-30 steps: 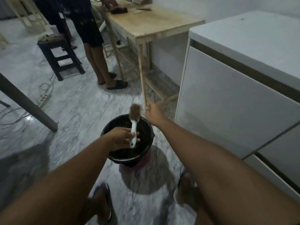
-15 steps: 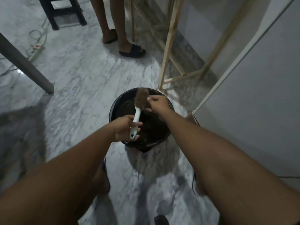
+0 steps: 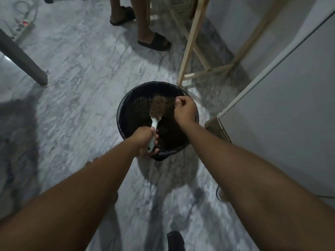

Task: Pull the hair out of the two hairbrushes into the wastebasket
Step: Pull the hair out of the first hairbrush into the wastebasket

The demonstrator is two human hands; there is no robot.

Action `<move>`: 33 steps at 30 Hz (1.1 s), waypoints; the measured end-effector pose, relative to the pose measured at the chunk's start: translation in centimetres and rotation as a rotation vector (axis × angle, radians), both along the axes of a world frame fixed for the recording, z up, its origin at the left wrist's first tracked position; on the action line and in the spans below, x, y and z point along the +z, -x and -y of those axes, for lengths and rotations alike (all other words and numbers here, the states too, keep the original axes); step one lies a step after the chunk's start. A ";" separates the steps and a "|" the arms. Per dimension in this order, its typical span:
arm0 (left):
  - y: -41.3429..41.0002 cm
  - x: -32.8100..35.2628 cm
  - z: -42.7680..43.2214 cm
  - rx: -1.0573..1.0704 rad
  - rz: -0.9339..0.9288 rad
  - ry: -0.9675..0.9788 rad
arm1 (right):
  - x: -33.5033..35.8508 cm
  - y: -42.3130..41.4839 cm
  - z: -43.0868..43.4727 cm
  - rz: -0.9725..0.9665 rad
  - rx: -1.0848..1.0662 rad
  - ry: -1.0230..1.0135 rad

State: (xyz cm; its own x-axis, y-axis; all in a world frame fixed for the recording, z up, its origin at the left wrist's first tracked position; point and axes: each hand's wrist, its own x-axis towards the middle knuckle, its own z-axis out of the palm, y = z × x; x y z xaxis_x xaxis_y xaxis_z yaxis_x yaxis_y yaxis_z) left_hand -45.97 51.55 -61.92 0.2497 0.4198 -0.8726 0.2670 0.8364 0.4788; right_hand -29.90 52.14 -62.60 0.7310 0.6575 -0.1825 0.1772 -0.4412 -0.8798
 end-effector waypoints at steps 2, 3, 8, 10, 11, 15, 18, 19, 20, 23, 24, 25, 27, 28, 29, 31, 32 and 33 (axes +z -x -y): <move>-0.2 0.0 0.3 0.010 -0.015 -0.028 | 0.0 0.8 0.0 0.030 -0.074 -0.068; -0.3 0.1 0.4 0.011 -0.022 -0.042 | -0.1 1.1 0.0 0.038 -0.106 -0.096; -0.3 0.3 0.1 0.015 -0.094 -0.090 | 0.7 1.6 -0.4 0.041 -0.295 -0.302; 0.4 -0.2 -0.2 0.080 -0.133 -0.069 | 1.6 1.0 -1.0 0.039 -0.409 -0.402; 0.8 -0.6 -0.2 0.103 -0.147 -0.067 | 2.2 0.5 -1.2 0.031 -0.451 -0.448; 1.9 -1.5 -0.1 0.087 -0.145 -0.101 | 2.2 -1.7 -0.5 0.009 -0.189 -0.146; 2.0 -2.0 0.1 0.013 -0.118 -0.160 | -0.1 -1.7 0.6 -0.123 0.222 0.329; 2.0 -2.0 0.2 -0.012 -0.102 -0.180 | -0.3 -1.1 0.7 -0.166 0.252 0.317; 2.0 -2.0 0.3 -0.030 -0.080 -0.196 | -0.8 -0.7 0.5 -0.197 0.255 0.262; 2.0 -1.8 0.4 -0.092 -0.050 -0.241 | -1.2 0.3 -0.5 -0.335 0.271 0.162; 2.0 -1.8 0.3 -0.108 -0.047 -0.250 | -1.1 0.5 -0.7 -0.366 0.263 0.145; 2.0 -1.8 0.3 -0.111 -0.042 -0.254 | -0.9 0.5 -0.6 -0.348 0.253 0.130; 2.1 -1.6 0.1 -0.081 -0.031 -0.251 | -0.8 0.3 -0.4 -0.193 0.243 0.119; 2.1 -1.5 0.0 -0.059 -0.033 -0.248 | -0.7 0.0 -0.2 -0.123 0.231 0.123; 2.0 -1.3 0.0 -0.040 -0.042 -0.245 | -0.4 -0.3 0.0 -0.075 0.211 0.119; 1.7 -1.2 0.0 -0.028 -0.072 -0.241 | 0.7 -0.9 0.2 0.001 0.159 0.046; 1.4 -1.0 0.0 -0.032 -0.083 -0.246 | 1.4 -1.2 0.1 0.040 0.123 -0.032; 1.1 -0.8 0.1 -0.036 -0.088 -0.250 | 2.1 -1.4 -0.1 0.077 0.079 -0.127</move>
State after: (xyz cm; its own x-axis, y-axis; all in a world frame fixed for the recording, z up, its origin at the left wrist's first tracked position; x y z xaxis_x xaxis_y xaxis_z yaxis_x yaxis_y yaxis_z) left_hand -47.10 51.44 -62.77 0.1963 0.6171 -0.7620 0.3441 0.6844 0.6428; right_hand -28.50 52.19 -60.54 0.6849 0.7276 -0.0396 0.2758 -0.3091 -0.9102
